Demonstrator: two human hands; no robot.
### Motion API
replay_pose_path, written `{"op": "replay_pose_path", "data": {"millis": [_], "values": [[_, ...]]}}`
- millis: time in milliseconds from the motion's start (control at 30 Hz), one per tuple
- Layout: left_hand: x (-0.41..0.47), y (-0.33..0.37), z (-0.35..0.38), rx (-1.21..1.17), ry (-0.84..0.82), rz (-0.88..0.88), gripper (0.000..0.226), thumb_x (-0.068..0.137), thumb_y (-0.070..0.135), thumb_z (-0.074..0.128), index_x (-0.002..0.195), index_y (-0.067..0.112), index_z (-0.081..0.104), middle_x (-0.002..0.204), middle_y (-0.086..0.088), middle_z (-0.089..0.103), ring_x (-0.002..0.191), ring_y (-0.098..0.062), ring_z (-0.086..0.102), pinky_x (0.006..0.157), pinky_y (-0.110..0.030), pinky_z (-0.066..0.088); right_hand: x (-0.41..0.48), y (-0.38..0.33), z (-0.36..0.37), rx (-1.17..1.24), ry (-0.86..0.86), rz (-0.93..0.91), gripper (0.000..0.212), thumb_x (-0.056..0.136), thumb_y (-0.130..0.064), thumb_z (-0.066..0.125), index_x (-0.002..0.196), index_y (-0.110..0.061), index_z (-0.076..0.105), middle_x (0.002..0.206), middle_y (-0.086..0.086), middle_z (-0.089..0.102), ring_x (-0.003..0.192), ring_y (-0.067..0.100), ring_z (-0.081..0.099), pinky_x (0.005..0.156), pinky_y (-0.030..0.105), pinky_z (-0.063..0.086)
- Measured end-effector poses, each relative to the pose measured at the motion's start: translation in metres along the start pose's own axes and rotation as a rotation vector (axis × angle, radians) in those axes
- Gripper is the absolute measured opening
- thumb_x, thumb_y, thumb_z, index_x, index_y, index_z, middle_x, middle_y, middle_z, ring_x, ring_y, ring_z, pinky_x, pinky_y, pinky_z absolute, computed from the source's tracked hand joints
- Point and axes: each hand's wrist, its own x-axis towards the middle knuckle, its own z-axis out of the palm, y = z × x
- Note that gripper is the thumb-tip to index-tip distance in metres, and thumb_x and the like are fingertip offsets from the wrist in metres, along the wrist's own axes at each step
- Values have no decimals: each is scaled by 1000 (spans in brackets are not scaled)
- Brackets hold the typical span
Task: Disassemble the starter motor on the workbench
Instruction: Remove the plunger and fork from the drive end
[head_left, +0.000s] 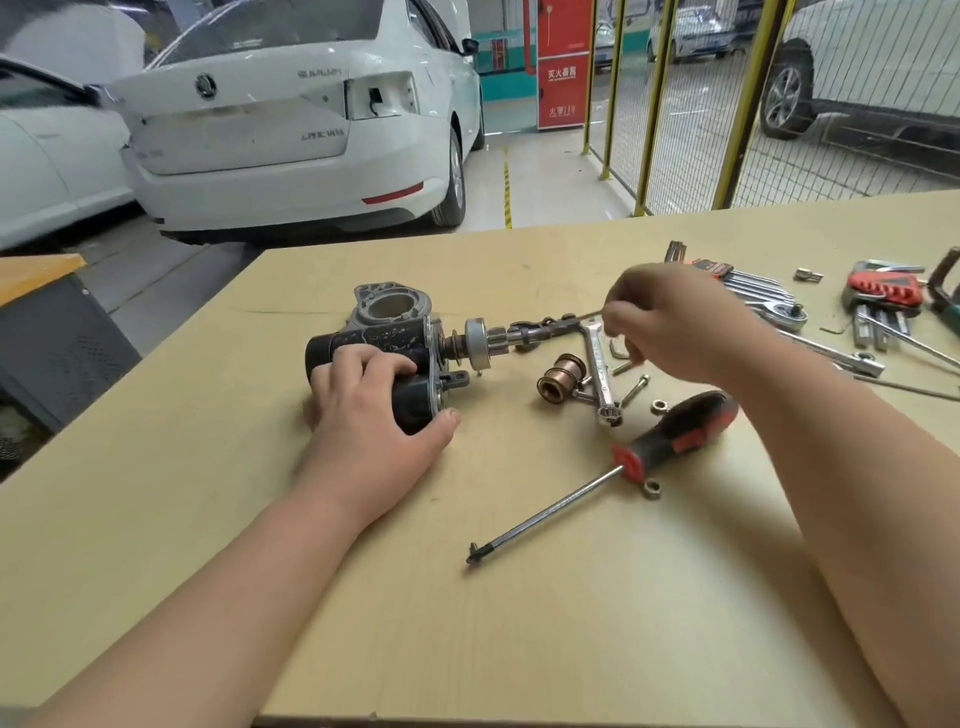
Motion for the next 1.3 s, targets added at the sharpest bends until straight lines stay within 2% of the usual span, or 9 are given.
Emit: {"op": "replay_pose_path", "data": {"millis": [67, 133, 300, 400, 533, 667, 800, 1167, 1300], "values": [[0, -1, -1, -40, -1, 25, 51, 71, 43, 74, 116, 27, 54, 109, 14, 32, 105, -1, 21, 90, -14, 18, -5, -7, -7, 148, 8, 0, 19, 83, -18, 51, 67, -20, 61, 50, -1, 63, 43, 7, 55, 42, 21, 40], [-1, 0, -4, -69, 7, 43, 51, 72, 37, 77, 117, 28, 54, 110, 13, 35, 105, -3, 24, 90, -13, 20, -10, -15, -1, 244, -55, 25, 20, 83, -18, 52, 66, -17, 62, 50, 0, 64, 40, 9, 54, 40, 20, 39], [-3, 5, -6, -73, 7, 89, 49, 73, 29, 77, 118, 28, 57, 109, 10, 40, 102, -7, 27, 89, -17, 23, -13, -23, 16, 358, -169, 105, 21, 85, -18, 53, 68, -12, 64, 51, 3, 65, 46, 13, 60, 58, 33, 51], [-3, 6, -6, -40, 5, 99, 45, 75, 28, 78, 116, 29, 60, 109, 10, 42, 104, -15, 32, 93, -28, 29, -13, -19, 20, 442, -186, 151, 21, 85, -18, 54, 69, -9, 64, 53, 7, 66, 48, 15, 61, 64, 40, 54], [-3, 9, -7, -17, -8, 110, 38, 74, 37, 68, 112, 29, 64, 109, 10, 43, 105, -18, 34, 93, -34, 33, -13, -18, 25, 465, -213, 157, 22, 86, -20, 54, 73, -5, 64, 54, 9, 66, 51, 21, 61, 69, 47, 55], [-2, 10, -7, -14, -11, 104, 37, 72, 39, 64, 107, 27, 67, 109, 6, 47, 104, -20, 36, 93, -36, 36, -13, -20, 28, 478, -230, 148, 23, 85, -18, 52, 70, -5, 63, 54, 9, 65, 49, 20, 58, 63, 40, 51], [-2, 11, -7, -18, -3, 111, 35, 72, 38, 65, 105, 26, 70, 108, 3, 50, 102, -23, 39, 93, -39, 39, -13, -19, 28, 487, -222, 155, 22, 86, -17, 52, 72, -4, 63, 53, 8, 65, 51, 21, 58, 65, 44, 53], [-2, 12, -7, 2, -18, 92, 35, 73, 38, 62, 106, 27, 70, 109, 2, 50, 103, -24, 38, 94, -42, 39, -14, -19, 28, 509, -245, 178, 22, 86, -16, 52, 72, -3, 63, 53, 10, 64, 51, 22, 57, 62, 39, 50], [-2, 12, -3, 50, -9, 92, 33, 77, 37, 61, 107, 30, 70, 109, 3, 50, 105, -23, 36, 94, -36, 31, -17, -24, 31, 430, -322, 172, 24, 87, -16, 52, 68, -6, 62, 52, 7, 64, 43, 16, 54, 45, 21, 42]]}}
